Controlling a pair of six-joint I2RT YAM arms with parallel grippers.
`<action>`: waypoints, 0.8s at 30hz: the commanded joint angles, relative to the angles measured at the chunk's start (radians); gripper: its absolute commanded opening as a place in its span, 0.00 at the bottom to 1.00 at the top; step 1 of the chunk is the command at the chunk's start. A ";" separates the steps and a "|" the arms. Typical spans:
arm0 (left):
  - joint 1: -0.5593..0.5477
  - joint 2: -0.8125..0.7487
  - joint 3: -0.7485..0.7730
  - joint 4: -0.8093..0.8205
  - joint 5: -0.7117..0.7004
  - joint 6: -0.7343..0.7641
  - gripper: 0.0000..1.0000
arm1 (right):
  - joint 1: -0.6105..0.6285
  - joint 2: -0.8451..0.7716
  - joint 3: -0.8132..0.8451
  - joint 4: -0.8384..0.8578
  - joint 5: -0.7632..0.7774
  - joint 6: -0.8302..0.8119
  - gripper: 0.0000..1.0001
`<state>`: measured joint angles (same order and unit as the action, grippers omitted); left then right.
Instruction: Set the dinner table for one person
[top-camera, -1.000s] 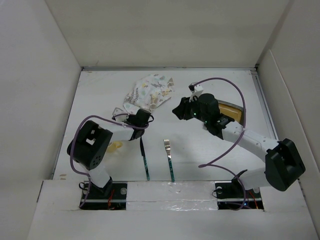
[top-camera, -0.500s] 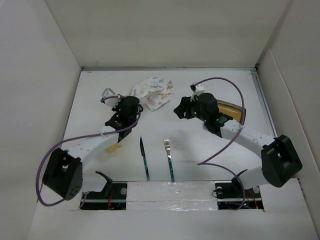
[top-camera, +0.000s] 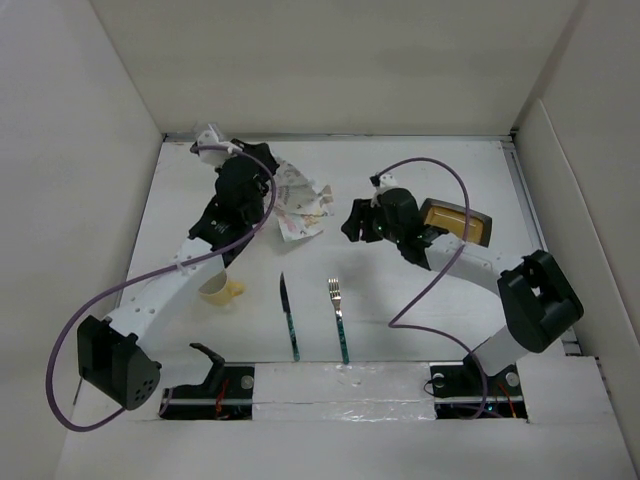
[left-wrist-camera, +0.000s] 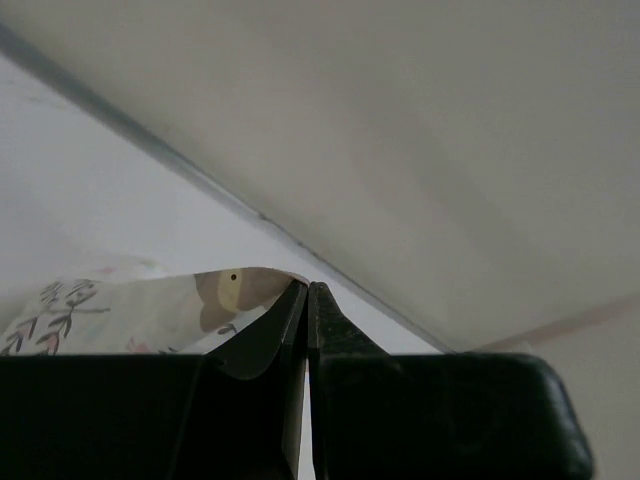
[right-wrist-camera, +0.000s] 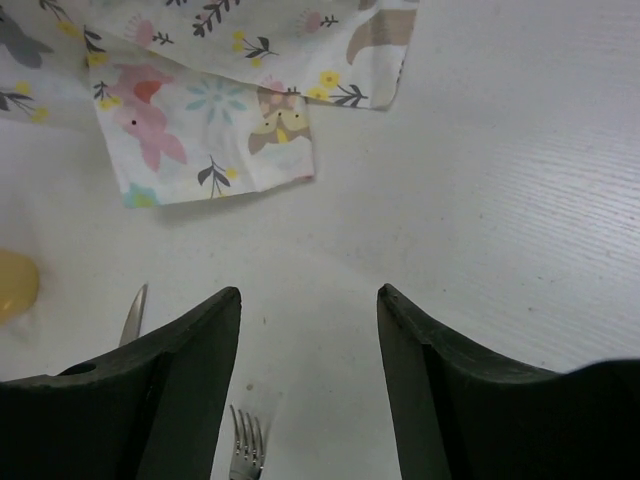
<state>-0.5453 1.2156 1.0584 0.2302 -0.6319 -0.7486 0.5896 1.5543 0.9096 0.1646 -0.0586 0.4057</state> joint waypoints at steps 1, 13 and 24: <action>0.004 0.016 0.145 0.034 0.174 0.084 0.00 | 0.013 0.009 0.081 0.056 0.014 0.024 0.63; 0.004 -0.149 0.003 0.050 0.172 0.080 0.00 | -0.043 0.329 0.362 0.018 0.083 0.081 0.88; 0.004 -0.183 0.018 0.029 0.109 0.129 0.00 | -0.053 0.458 0.393 -0.063 0.013 0.081 0.72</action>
<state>-0.5430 1.0561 1.0409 0.2173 -0.5007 -0.6567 0.5415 1.9865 1.2671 0.0967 -0.0093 0.4763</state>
